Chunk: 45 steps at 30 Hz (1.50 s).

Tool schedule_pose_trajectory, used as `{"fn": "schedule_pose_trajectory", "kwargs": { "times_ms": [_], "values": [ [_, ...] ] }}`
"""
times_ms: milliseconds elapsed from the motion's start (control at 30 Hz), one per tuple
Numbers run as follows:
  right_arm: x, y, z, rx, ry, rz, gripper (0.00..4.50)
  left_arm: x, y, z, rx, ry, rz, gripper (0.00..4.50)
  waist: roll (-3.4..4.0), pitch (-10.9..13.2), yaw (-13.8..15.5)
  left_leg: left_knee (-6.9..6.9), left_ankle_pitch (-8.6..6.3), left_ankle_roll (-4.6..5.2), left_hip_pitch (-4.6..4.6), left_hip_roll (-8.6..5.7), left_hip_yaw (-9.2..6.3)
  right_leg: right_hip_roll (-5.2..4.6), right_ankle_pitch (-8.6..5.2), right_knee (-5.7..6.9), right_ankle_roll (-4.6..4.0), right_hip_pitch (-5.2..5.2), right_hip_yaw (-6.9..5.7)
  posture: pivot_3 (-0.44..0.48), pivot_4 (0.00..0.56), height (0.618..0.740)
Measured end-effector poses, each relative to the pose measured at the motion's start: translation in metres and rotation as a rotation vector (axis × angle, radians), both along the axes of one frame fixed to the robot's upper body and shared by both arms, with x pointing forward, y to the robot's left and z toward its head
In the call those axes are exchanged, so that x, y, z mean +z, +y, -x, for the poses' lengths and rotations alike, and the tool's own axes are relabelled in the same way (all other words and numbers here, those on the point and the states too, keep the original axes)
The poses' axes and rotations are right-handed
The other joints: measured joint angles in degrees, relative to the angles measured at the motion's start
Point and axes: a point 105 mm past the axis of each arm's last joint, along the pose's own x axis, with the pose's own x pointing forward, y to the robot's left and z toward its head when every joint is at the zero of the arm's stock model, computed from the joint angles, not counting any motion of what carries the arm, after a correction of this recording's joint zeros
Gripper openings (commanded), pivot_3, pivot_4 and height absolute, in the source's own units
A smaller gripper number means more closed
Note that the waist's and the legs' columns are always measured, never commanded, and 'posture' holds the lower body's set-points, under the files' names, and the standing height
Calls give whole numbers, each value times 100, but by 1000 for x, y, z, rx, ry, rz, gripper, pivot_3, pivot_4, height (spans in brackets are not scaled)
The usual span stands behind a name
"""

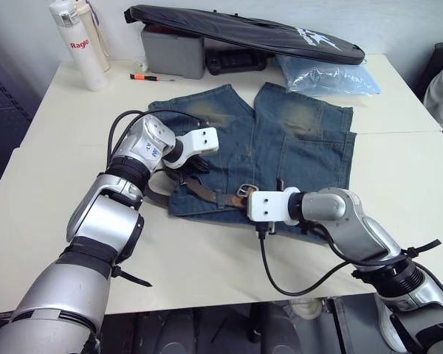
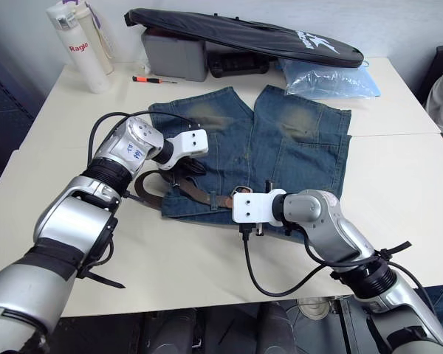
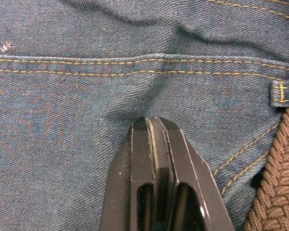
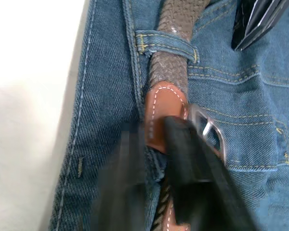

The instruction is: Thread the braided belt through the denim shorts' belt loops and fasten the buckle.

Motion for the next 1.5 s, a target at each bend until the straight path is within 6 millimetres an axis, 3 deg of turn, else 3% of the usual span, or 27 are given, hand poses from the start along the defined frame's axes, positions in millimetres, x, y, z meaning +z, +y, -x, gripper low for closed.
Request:
{"fn": "schedule_pose_trajectory", "kwargs": {
  "times_ms": [333,600,967,1033,1167,1300,1400,1500],
  "values": [
    [16,-2,-1,-6,7,12,37,0,0,-1,1,-10,-7,0,0,0,3,1,0,0,-1,0,-1,0,0,1,0,0,0,0,150,740],
    [42,9,6,121,-76,74,37,0,0,-2,1,-18,-11,0,0,0,-2,2,0,0,0,0,0,0,0,2,0,0,0,0,150,740],
    [65,19,-6,328,-262,238,37,-2,-2,-3,4,-24,-10,0,0,0,9,6,1,1,2,0,0,-1,1,5,1,4,1,0,150,740],
    [66,13,-14,337,-275,274,37,-2,-3,-3,4,-26,-8,0,0,0,11,8,1,1,2,-1,0,-1,1,5,1,5,1,0,150,740],
    [69,-19,-28,292,-270,345,37,-2,-3,-3,2,-30,-8,0,0,0,15,8,2,2,2,-1,1,-2,1,3,2,6,1,0,150,740],
    [76,-47,-29,244,-245,357,37,-2,-3,-2,-4,-37,-10,0,0,0,21,8,2,2,2,-1,1,-2,2,3,2,6,1,0,150,740],
    [85,-82,-26,154,-210,363,37,-2,-3,-2,-6,-37,-9,0,0,0,25,7,1,2,1,-1,2,-3,2,-2,3,6,1,0,150,740],
    [93,-104,-23,84,-193,352,37,-3,-2,-2,-4,-35,-13,0,3,-2,12,7,1,2,4,-1,2,-3,3,2,2,6,1,0,150,740]
  ]
}}
